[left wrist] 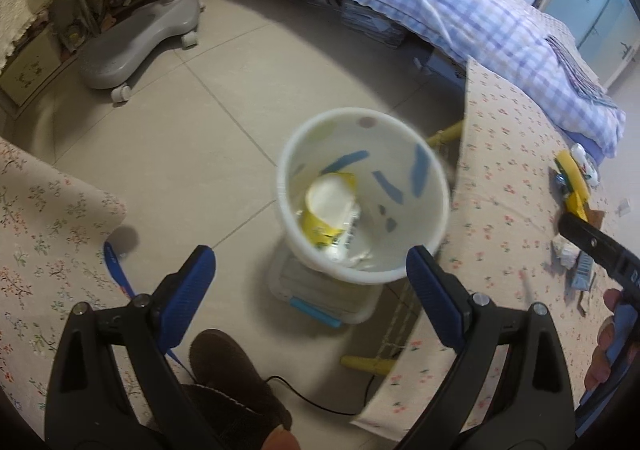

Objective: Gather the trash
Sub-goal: 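Grasp the crumpled tissue with the left tool while the right tool grasps the milk carton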

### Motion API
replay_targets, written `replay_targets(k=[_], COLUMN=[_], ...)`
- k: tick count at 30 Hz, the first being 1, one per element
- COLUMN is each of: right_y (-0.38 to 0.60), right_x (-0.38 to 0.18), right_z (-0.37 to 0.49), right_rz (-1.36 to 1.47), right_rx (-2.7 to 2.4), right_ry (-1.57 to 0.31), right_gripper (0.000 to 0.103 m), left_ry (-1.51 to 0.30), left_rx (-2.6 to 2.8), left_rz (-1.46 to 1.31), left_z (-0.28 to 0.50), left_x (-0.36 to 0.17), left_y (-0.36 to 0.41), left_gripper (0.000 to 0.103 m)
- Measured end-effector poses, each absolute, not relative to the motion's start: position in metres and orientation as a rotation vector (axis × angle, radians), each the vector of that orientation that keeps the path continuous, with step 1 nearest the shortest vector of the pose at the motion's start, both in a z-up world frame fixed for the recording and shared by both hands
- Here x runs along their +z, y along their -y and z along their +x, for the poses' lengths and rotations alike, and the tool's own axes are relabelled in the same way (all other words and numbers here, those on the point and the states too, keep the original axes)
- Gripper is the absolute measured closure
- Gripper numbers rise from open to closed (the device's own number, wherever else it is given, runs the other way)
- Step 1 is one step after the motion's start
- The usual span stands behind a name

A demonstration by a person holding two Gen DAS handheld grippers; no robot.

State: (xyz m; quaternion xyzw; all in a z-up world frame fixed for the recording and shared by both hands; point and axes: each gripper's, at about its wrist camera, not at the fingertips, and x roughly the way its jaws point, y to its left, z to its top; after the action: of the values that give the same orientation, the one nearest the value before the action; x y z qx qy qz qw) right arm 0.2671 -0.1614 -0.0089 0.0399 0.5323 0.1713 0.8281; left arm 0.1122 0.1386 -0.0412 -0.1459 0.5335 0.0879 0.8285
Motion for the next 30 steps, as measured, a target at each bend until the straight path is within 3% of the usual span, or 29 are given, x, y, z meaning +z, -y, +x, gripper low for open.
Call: replay_targets(k=[19,30], right_y=[0.382,0.386], right_x=[-0.004,-0.036], right_z=[0.244,0.263], right_rz=[0.193,0.344], right_rx=[0.026,0.137], right_ry=[-1.158,-1.232], right_gripper=[0.018,0.02], left_ry=[-1.184,-1.207], left_rx=[-0.035,-0.042], left_rz=[-0.246,-0.221], left_z=[0.144,0.151], left_x=[-0.035,-0.044], left_y=[0.011,0.04], left_gripper=[0.007,0.007])
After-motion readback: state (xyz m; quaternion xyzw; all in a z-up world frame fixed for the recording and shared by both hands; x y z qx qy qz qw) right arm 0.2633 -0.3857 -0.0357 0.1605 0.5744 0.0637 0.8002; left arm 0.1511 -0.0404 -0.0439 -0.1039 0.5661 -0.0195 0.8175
